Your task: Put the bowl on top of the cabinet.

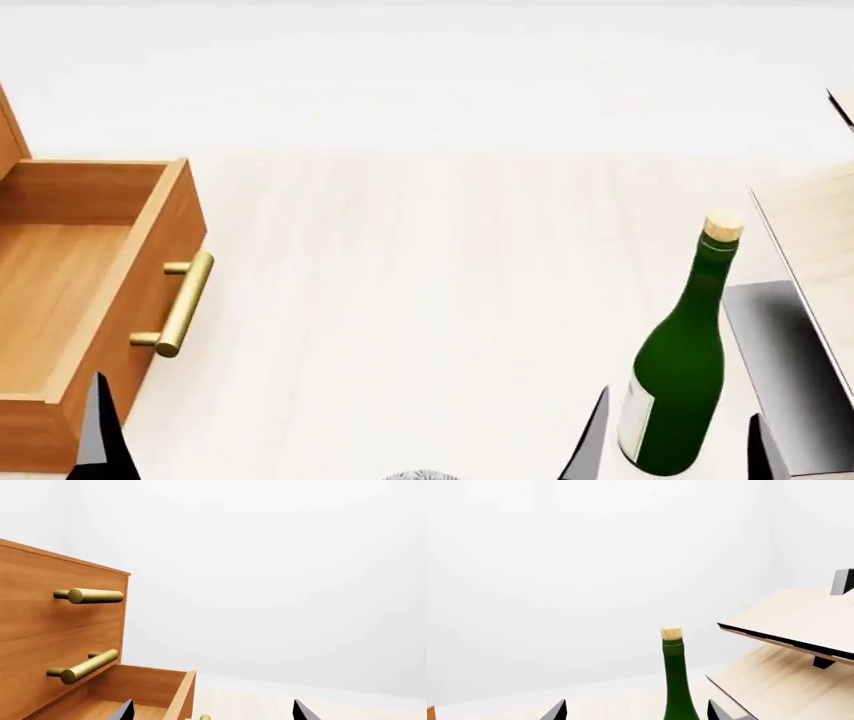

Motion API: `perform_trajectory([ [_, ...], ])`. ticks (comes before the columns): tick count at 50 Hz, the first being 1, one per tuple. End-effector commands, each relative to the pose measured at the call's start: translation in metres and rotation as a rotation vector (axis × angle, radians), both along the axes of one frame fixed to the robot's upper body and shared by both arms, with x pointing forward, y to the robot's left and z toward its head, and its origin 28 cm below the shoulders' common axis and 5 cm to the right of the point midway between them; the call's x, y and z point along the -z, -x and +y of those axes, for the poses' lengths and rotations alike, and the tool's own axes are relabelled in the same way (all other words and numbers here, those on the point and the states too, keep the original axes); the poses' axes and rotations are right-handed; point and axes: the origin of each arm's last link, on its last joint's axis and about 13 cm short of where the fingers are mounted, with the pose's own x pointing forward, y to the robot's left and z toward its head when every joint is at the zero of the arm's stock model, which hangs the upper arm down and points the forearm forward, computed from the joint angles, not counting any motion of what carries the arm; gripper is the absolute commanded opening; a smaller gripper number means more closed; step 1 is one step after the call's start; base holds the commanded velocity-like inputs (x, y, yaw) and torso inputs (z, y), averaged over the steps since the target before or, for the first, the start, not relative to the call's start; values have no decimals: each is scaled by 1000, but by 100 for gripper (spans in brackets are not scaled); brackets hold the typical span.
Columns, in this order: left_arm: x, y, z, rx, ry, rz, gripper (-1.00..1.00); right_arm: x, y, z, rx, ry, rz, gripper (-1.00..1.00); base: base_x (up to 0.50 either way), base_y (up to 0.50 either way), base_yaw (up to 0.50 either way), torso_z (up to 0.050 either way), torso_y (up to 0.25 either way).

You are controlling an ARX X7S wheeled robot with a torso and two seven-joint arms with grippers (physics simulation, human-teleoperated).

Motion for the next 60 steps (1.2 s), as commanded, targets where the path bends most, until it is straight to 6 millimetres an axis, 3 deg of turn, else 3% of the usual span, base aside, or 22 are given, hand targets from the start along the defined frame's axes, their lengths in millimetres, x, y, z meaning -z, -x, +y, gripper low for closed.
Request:
perform_trajectory([
  [1,0,0,0,1,-2,-1,100,-1,1,-1,-2,-2,-15,100,500,0,0,0,0],
  [11,1,0,0,-2,2,1,100,2,1,0,-4,-10,-17,100,500,0,0,0,0],
  [60,-3,1,4,21,42,-5,100,-1,7,1,6,41,-70,100,0,0,0,50,0],
])
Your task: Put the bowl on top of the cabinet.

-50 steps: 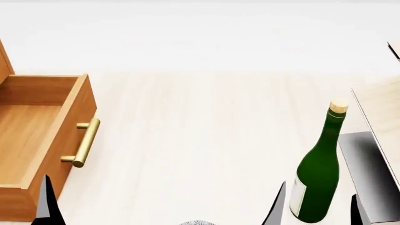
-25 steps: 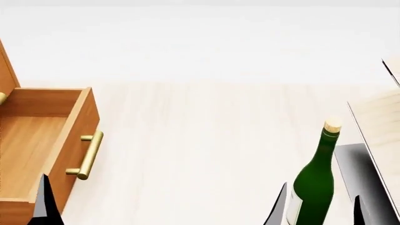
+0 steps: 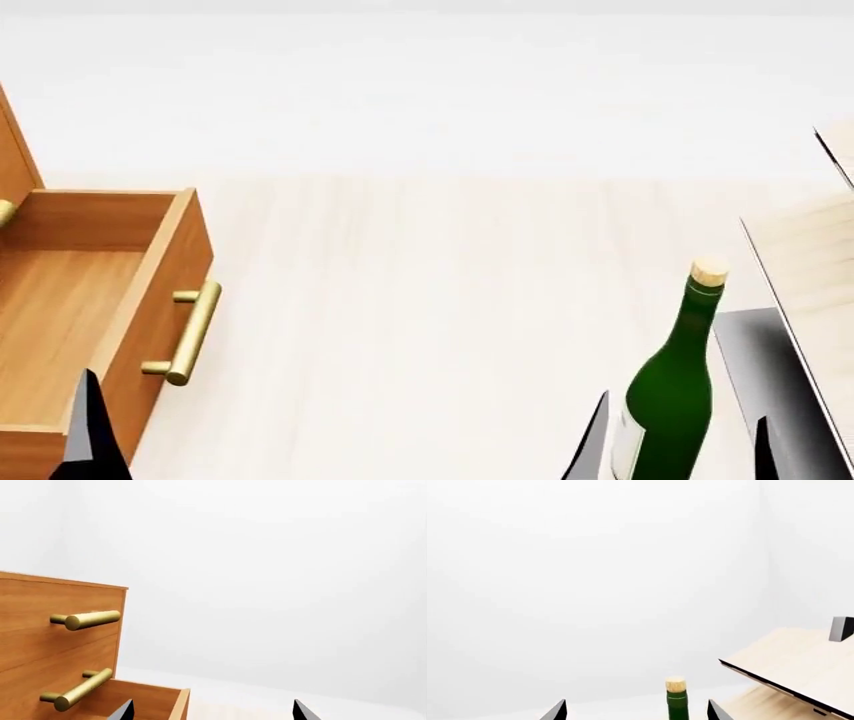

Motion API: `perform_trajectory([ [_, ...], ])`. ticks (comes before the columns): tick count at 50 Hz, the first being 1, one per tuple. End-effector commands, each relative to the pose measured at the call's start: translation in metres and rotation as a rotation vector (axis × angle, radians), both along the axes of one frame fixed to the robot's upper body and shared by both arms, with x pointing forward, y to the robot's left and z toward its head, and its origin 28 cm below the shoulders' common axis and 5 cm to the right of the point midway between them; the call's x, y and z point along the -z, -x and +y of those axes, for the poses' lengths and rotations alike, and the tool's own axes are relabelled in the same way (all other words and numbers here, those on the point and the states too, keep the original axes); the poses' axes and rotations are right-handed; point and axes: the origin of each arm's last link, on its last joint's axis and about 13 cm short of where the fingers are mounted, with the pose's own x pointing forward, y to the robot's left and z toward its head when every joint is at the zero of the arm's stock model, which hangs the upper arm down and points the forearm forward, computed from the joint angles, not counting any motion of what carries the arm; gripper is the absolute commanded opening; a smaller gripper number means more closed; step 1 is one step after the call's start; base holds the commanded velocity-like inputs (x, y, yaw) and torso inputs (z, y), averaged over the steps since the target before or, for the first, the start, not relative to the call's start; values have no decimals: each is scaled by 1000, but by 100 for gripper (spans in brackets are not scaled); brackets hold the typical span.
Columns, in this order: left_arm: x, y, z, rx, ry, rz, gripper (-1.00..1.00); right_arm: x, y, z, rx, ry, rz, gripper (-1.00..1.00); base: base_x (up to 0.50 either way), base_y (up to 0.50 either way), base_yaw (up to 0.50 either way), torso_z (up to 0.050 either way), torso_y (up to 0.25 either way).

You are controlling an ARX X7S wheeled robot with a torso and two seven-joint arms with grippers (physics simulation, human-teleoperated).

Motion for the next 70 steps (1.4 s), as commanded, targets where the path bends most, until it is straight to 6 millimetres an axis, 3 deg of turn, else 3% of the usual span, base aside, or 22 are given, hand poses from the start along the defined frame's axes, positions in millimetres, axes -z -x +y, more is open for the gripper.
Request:
perform_trajectory([
  [1,0,0,0,3,3,-2,100,-1,1,0,-1,5,-5,100,0,0,0,50,0],
  [14,-3,0,3,31,26,11,100,-1,1,0,0,8,-4,100,0,0,0,50,0],
  [27,-11,-6,7,27,29,30,100,-2,0,-1,5,7,-6,100,0,0,0,0,-9],
  [70,-9,-4,7,36,24,45,100,-2,1,-1,4,13,-8,100,0,0,0,1,-248],
])
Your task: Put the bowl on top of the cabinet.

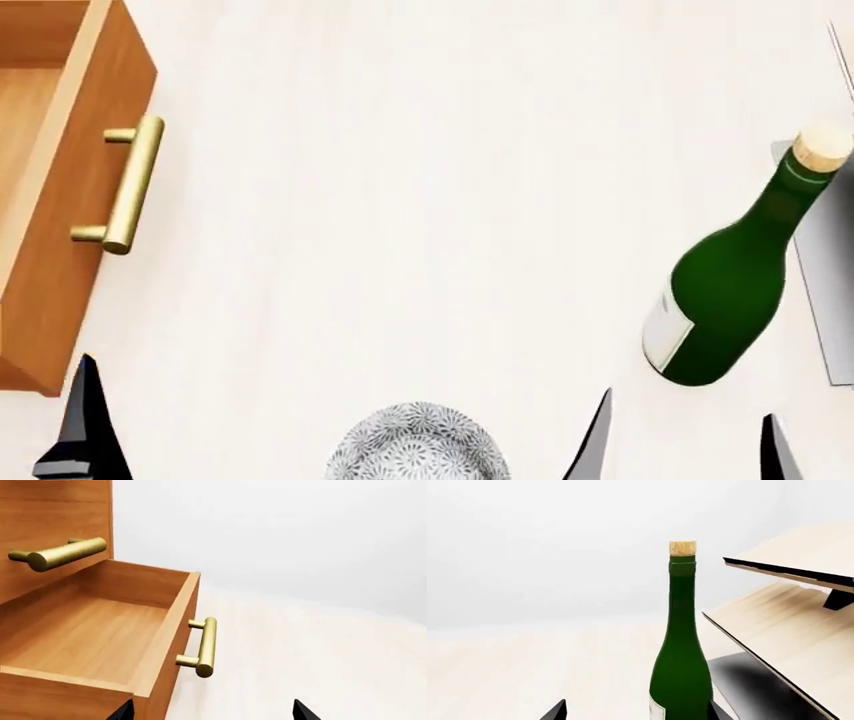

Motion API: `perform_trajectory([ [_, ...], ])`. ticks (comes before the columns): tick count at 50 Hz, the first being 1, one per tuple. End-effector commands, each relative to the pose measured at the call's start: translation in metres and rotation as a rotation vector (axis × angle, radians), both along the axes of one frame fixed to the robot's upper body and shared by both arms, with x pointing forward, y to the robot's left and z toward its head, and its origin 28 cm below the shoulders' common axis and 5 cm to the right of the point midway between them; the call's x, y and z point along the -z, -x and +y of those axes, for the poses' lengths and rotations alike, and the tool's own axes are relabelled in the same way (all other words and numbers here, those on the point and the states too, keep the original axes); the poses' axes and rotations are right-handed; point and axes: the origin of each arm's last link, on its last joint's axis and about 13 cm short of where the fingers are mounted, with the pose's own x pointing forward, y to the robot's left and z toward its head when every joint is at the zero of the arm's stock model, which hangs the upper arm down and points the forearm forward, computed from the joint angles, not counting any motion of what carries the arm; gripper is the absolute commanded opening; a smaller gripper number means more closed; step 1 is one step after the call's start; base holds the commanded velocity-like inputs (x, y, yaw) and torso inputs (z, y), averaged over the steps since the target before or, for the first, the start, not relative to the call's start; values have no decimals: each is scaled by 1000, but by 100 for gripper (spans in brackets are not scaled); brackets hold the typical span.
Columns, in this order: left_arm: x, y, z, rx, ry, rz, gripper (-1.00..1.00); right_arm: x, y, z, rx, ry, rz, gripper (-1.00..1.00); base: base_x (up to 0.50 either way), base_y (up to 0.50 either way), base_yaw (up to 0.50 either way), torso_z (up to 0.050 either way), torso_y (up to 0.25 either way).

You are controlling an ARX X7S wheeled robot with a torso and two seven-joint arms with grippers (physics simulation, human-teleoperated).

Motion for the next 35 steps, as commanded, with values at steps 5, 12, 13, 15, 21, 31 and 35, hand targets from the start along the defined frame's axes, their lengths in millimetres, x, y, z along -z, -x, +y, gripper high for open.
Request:
perform_trajectory([
  [5,-2,1,-2,55,-47,12,100,1,0,0,-4,6,4,100,0,0,0,1,-226],
  [12,-20,-7,-1,167,-129,80,100,1,0,1,-3,8,6,100,0,0,0,0,-6],
  [13,-29,-7,-1,226,-131,76,100,1,0,0,-2,9,4,100,0,0,0,0,0],
  [15,-39,-9,-1,253,-154,64,100,1,0,0,-2,9,3,100,0,0,0,0,0],
  [21,-59,-13,-2,283,-192,26,100,1,0,0,-2,10,4,100,0,0,0,0,0],
  [31,-88,-37,-6,437,-501,24,100,1,-2,0,-3,11,5,100,0,0,0,0,0],
  [35,-98,-38,-7,500,-532,38,100,1,-2,0,-1,11,5,100,0,0,0,0,0],
])
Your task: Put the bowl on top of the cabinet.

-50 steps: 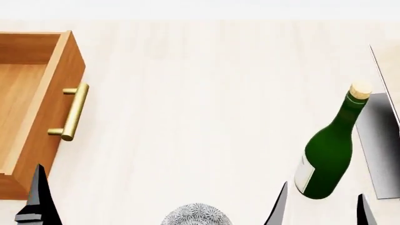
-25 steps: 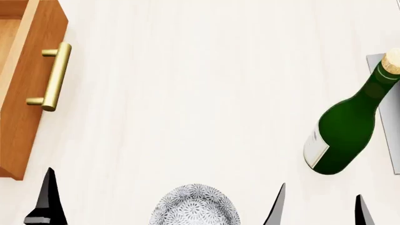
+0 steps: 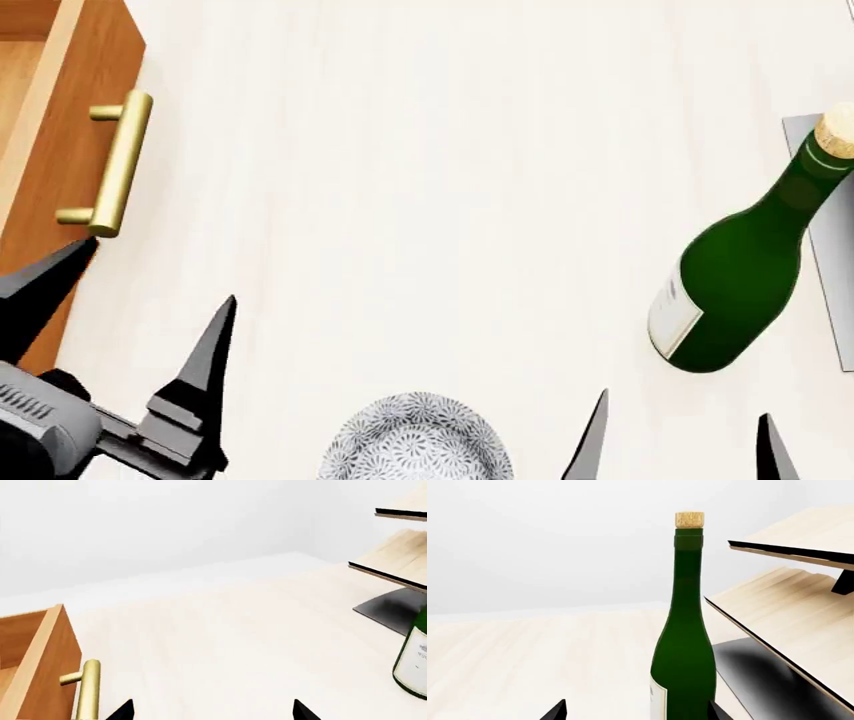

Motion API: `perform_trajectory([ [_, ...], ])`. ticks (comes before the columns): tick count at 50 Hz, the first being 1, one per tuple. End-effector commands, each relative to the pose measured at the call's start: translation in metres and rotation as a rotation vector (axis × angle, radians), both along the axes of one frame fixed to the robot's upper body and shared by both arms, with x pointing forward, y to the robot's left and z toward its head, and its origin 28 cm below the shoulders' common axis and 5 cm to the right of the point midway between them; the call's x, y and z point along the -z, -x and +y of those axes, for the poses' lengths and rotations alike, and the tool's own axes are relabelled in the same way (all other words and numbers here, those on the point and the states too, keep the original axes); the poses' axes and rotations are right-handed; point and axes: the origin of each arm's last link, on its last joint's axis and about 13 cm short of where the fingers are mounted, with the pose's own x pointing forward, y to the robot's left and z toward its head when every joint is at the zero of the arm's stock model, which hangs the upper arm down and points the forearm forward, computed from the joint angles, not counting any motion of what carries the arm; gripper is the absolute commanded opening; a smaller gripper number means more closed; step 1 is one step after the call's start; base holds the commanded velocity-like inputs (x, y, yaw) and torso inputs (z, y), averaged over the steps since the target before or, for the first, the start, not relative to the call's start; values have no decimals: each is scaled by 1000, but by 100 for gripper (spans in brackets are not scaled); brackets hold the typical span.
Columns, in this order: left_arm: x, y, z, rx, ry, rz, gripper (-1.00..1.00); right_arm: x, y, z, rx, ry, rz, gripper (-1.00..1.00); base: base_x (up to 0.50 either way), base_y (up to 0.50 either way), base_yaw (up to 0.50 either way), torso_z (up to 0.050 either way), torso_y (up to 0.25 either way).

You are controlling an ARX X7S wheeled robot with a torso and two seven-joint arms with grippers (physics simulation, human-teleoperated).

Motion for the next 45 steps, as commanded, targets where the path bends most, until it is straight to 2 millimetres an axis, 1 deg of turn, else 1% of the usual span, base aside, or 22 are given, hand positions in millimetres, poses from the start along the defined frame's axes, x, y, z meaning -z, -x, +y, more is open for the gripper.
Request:
perform_trajectory([
  [1,-28,-6,-2,174,-213,24,100,0,-1,0,2,1,-1,100,0,0,0,0,0],
  [3,-31,-4,-2,201,-240,19,100,-1,0,-1,4,2,-3,100,0,0,0,0,0],
  [4,-34,-4,-3,244,-300,31,100,-3,0,-2,8,-3,-7,100,0,0,0,0,0],
  [6,-33,-4,-3,289,-354,60,100,-3,0,-2,12,-5,-10,100,0,0,0,0,0],
  [8,-34,-8,-3,308,-394,125,100,-4,0,-3,24,-8,-13,100,0,0,0,0,0],
  [9,-34,-9,-3,310,-406,124,100,-5,-1,-4,29,-9,-14,100,0,0,0,0,0],
  [13,-30,-12,-5,334,-441,147,100,-6,-1,-5,34,-12,-15,100,0,0,0,0,0],
  [17,-26,-14,-7,399,-498,216,100,-6,-1,-5,38,-12,-16,100,0,0,0,0,0],
  [25,-30,-17,-8,442,-553,282,100,-6,-1,-5,37,-8,-18,100,0,0,0,0,0],
  [31,-29,-21,-10,451,-561,296,100,-5,-1,-4,35,-3,-18,100,0,0,0,0,0],
  [36,-21,-26,-9,465,-598,303,100,-4,-2,-4,32,0,-14,100,0,0,0,0,0],
  [45,-23,-40,-11,436,-558,289,100,-3,-1,-3,28,5,-13,100,0,0,0,0,0],
])
